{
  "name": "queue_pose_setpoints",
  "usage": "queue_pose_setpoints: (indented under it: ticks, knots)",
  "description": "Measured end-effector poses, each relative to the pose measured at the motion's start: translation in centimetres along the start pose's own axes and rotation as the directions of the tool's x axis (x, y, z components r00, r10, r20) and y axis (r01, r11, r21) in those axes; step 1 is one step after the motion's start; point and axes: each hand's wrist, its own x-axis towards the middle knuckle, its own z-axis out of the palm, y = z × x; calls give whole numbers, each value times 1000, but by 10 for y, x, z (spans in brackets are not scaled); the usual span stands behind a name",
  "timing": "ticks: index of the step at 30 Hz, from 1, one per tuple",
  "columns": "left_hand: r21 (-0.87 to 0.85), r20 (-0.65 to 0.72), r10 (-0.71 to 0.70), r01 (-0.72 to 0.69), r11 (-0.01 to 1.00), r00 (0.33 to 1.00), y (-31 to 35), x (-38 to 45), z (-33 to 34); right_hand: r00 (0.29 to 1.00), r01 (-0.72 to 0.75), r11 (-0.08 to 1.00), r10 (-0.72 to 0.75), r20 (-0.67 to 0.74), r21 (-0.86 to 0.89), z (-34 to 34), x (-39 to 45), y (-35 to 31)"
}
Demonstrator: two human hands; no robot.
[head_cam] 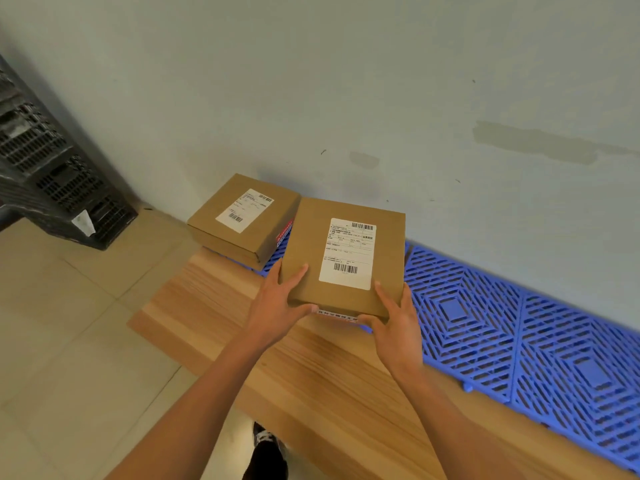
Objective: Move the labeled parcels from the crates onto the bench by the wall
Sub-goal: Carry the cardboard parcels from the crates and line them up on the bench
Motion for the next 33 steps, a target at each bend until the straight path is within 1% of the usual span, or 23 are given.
queue_pose_setpoints:
  ticks: [3,6,9,11,13,16,18,21,23,29,33]
  knots:
    - [50,99,53,-58,997,994,-21,38,-12,996,-60,998,60,-59,-1,28,16,-9]
    - [187,165,97,-127,974,982,-42,71,-26,989,-103,994,105,-103,22,55,30,-20]
    - [320,232,126,-198,927,964,-63,101,-42,982,-135,991,136,-128,19,81,45,-32]
    - [326,252,155,-235,916,955,-76,119,-52,976,-162,986,164,-141,25,97,55,-38]
    - [318,243,169,-243,916,955,-88,135,-60,971,-195,980,197,-138,25,112,64,-41]
    - [334,225,160,-231,914,961,-105,159,-64,971,-206,978,206,-125,9,130,75,-37]
    - [363,262,148,-239,901,954,-113,170,-64,971,-212,977,211,-114,2,140,79,-34]
    - [427,345,146,-293,855,927,-120,178,-62,963,-248,969,247,-108,5,149,83,-36]
    - [450,366,156,-321,833,917,-124,181,-60,957,-270,963,269,-105,-1,152,87,-38]
    - [508,373,184,-366,780,909,-129,183,-54,956,-274,962,273,-106,3,157,92,-33]
    - [518,364,199,-375,768,910,-130,185,-53,956,-273,962,273,-107,17,158,90,-33]
